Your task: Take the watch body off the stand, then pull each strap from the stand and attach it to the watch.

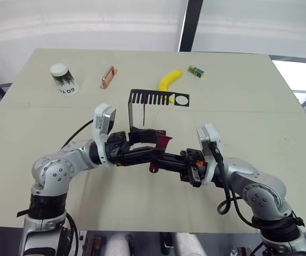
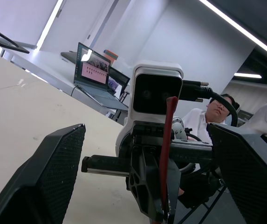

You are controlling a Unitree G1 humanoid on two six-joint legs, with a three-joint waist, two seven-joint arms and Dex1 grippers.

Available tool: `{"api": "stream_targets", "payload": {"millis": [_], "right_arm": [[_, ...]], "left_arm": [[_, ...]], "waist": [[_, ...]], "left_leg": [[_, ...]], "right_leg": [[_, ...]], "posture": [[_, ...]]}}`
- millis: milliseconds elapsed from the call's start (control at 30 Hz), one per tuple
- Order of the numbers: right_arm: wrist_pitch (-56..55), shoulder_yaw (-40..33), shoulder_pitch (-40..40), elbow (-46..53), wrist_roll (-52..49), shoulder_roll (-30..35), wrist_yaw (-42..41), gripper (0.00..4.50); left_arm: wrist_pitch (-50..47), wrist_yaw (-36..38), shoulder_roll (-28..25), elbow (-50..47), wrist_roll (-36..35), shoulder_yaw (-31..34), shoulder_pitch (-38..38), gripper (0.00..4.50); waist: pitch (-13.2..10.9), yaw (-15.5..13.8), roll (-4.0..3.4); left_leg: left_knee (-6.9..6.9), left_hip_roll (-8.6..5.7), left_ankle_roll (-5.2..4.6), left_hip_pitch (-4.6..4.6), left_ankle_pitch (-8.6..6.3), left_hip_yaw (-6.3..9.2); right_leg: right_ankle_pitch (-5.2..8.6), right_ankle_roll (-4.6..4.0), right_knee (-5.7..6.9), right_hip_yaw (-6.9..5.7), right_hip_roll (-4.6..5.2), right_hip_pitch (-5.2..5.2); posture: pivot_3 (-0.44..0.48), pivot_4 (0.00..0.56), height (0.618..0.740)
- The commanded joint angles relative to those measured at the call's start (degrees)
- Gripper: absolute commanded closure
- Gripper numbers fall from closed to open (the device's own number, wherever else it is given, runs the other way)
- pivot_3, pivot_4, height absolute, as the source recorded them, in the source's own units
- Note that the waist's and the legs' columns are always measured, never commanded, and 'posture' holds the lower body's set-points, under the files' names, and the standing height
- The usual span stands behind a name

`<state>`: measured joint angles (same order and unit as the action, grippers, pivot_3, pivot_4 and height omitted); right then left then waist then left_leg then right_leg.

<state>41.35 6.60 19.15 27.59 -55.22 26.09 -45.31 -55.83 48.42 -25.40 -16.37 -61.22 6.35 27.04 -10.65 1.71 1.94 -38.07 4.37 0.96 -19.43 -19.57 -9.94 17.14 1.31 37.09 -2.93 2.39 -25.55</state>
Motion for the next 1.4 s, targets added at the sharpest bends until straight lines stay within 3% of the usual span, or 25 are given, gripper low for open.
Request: {"api": "stream_targets", "payload": {"millis": [33,67,200,1400], "right_arm": [[0.4,-0.1,0.7,1.0,-0.9,-0.8,0.4,4.5],[0.5,-0.1,0.7,1.0,-0.8,-0.9,0.4,4.5],[1.0,-0.6,0.7,1.2,-0.7,-1.2,0.5,4.5],[0.4,-0.6,-1.3,1.7,0.7,-2.6,0.7,4.5]], "left_arm": [[-0.1,-1.1,0.9,-0.6,-1.9,-0.1,1.5,0.02],[-0.2,-1.2,1.0,-0.7,-2.0,-0.1,1.5,0.02],[-0.1,-2.3,1.5,-1.4,-2.4,-0.1,1.5,1.11],[-0.8,-5.5,0.7,-2.7,-6.4,0.6,-1.3,1.11]], "waist": [[0.0,0.0,0.0],[0.0,-0.1,0.0],[0.0,0.0,0.0],[0.0,0.0,0.0]], "left_leg": [[-0.01,0.0,0.0,0.0,0.0,0.0],[-0.01,0.0,0.0,0.0,0.0,0.0],[-0.01,0.0,0.0,-0.01,0.0,0.0],[-0.01,-0.01,0.0,-0.02,0.0,0.01]], "right_leg": [[0.0,0.0,0.0,0.0,0.0,0.0],[0.0,0.0,0.0,0.0,0.0,0.0],[0.0,0.0,0.0,0.0,0.0,0.0],[0.0,0.0,-0.01,0.0,0.0,0.0]], "posture": [[0.0,0.15,0.729],[0.0,0.15,0.729],[0.0,0.15,0.729],[0.0,0.15,0.729]]}}
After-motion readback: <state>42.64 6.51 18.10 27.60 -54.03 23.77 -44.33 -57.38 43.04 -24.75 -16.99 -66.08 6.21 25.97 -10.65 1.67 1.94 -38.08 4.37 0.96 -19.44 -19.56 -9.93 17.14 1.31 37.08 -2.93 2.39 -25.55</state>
